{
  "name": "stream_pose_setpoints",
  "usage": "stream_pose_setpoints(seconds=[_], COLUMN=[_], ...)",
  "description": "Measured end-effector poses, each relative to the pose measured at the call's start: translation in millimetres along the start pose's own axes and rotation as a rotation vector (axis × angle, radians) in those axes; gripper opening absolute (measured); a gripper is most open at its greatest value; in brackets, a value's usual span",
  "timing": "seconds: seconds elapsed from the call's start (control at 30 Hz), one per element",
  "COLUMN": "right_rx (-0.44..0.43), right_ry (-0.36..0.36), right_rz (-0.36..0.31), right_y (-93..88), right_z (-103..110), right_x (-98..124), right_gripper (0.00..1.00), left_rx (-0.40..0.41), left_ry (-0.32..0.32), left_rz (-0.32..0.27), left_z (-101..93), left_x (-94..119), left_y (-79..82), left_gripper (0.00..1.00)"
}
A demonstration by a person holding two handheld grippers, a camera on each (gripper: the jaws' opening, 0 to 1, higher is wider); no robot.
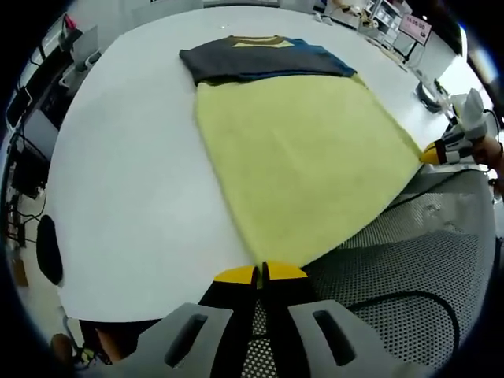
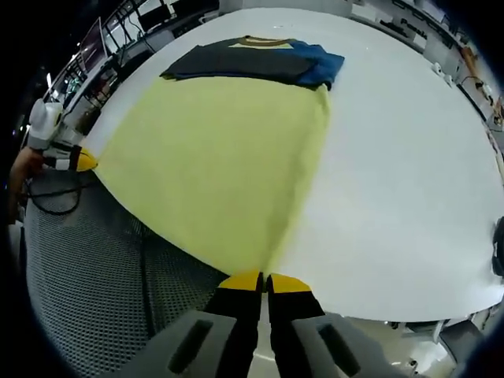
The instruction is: Fold the garment on the visible template until the final outline fits inside the template.
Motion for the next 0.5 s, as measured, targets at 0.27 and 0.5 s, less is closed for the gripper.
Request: stream_pose_setpoints(seconds=[0.27, 0.5], right_rx=[-0.007, 0.007], right_ry=[0.014, 0.020], right_rz=[-0.024, -0.013], right_y=[-0.5, -3.3], right_z=[1, 4], right_x=[11, 15], right_gripper=[0.00, 0.00], left_rx=[-0.002, -0.008], left_ry=[-0.014, -0.018], left_rz=[-0.024, -0.020], left_z=[-2.2, -3.4], left_x=[11, 17], left_y=[0.2, -0.9], left_gripper=[0.02, 0.02])
Point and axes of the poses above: the point that each gripper's makers call its tool centre point, and the gripper's own axes: x roughly backward along the fingers, z roughly to its left, y roughly out of its top, the point moved 7 cm from there along x, roughly backward along the fingers, and after that the axes turned 15 degrees about z, right-handed, at the moved point
